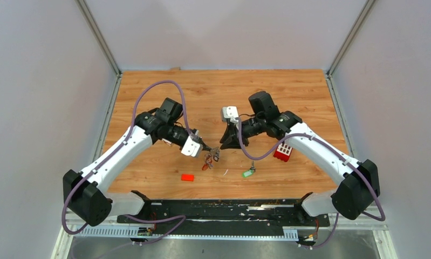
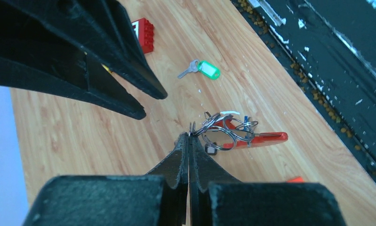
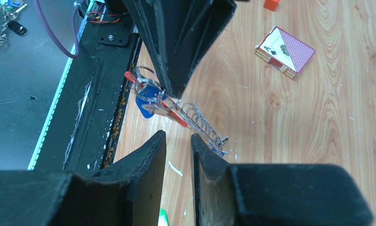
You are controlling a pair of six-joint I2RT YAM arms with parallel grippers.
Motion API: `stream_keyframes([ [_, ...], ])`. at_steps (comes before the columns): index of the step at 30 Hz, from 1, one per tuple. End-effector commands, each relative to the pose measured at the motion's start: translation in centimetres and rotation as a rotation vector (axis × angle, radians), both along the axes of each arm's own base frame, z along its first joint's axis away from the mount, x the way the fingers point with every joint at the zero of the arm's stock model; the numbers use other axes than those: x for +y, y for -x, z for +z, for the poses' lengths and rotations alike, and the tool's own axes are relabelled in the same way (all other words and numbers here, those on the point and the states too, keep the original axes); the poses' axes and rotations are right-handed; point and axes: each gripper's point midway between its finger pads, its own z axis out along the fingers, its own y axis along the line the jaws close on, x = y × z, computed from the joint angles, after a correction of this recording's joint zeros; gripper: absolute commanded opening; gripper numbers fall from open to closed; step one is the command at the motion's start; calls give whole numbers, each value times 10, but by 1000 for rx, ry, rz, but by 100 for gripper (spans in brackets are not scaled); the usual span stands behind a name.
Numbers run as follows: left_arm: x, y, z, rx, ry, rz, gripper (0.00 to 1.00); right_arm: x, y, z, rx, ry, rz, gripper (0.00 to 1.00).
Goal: Put the keys on the keyring
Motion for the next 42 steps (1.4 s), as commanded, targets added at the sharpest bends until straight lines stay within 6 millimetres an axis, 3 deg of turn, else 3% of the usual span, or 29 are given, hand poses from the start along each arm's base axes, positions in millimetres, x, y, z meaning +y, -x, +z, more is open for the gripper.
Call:
stream_keyframes([
  [1,-16,-4,26,97,121,79,0,9,-1,28,-82,-53,-4,27],
  [8,-26,-28,37,301,158,323,0,14,-6,22,-96,-30,-34,26],
  [16,-29,-14,36,389,178,282,0,14,-13,18,-116,-11,-67,25],
  [27,-29,-13,27,425,190,306,0,8,-25,13,-168,12,-138,22],
  [30,-30,-13,24,441,191,314,0,8,-23,15,-166,5,-129,18],
  [36,-31,-15,23,460,201,323,0,9,-22,15,-172,-3,-124,0],
  [42,-33,-20,28,490,235,344,1,4,-26,20,-202,-1,-152,0],
])
